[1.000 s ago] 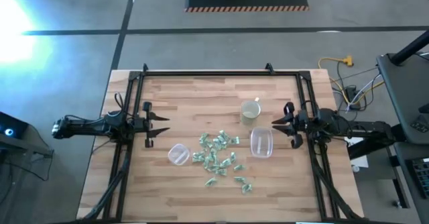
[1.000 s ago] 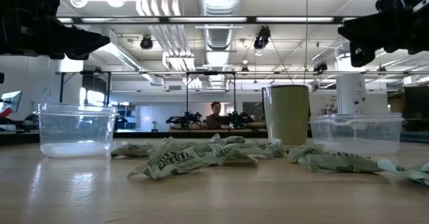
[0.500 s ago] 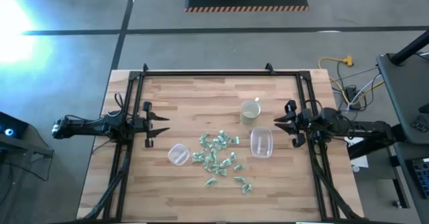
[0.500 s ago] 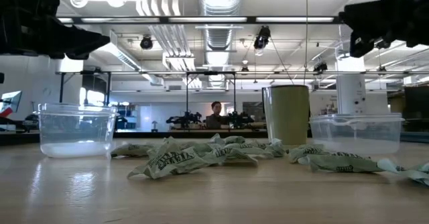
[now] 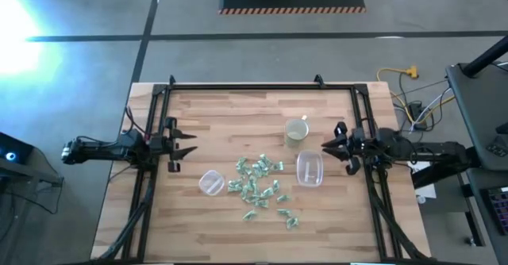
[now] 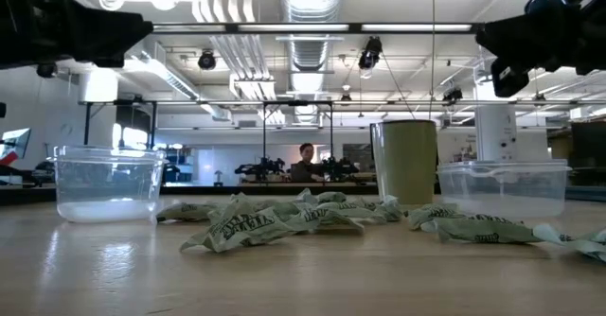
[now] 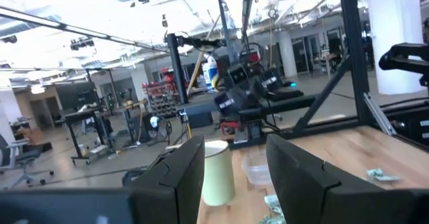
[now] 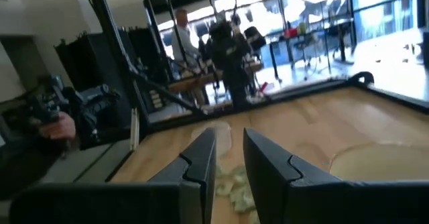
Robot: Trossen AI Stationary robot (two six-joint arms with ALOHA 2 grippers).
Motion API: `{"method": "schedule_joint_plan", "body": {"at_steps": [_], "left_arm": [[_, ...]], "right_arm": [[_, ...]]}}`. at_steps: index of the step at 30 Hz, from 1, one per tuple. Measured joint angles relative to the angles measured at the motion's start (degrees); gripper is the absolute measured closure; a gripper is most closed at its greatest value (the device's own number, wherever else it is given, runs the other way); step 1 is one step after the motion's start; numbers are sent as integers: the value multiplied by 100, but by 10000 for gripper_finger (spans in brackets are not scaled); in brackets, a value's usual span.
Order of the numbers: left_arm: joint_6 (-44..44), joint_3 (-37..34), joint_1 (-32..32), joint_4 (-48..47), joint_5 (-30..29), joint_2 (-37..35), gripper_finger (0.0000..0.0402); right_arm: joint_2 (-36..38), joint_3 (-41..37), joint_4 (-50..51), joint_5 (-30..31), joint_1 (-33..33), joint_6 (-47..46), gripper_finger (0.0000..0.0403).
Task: Pick and place Stevia / Truvia into bins
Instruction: Put the stevia packet into the left transparent container
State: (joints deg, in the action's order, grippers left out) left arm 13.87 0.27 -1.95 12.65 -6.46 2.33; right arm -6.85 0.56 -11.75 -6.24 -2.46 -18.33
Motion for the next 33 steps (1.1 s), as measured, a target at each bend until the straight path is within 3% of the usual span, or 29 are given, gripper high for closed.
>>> {"method": "schedule_joint_plan", "body": {"at_steps": [5,8,11,14,18,24,30,33], "left_arm": [[-3,0,2,653,-107,-22,257],[184,0,0,1257,-129,40,257],[625,-4,0,2510,-250,188,257],[404,-4,2,3715,-292,320,257],[-363,-4,-3,3482,-220,417,257],[-589,-3,-3,3228,-32,996,257],[-753,301,-5,3129,1350,2100,257],[-800,572,-55,3234,1711,2764,257]], "right_arm": [[-550,-2,-202,26,107,200,335],[-913,-2,-809,27,107,753,335],[-1240,-2,-1643,28,107,1740,335],[-1468,-2,-2411,31,107,2111,335],[-1649,-2,-2839,44,107,1908,335],[-1664,-2,-2886,38,107,2118,335],[-1874,-2,-2750,-879,109,2093,335],[-2044,-2,-2817,-1186,111,2095,335]]}}
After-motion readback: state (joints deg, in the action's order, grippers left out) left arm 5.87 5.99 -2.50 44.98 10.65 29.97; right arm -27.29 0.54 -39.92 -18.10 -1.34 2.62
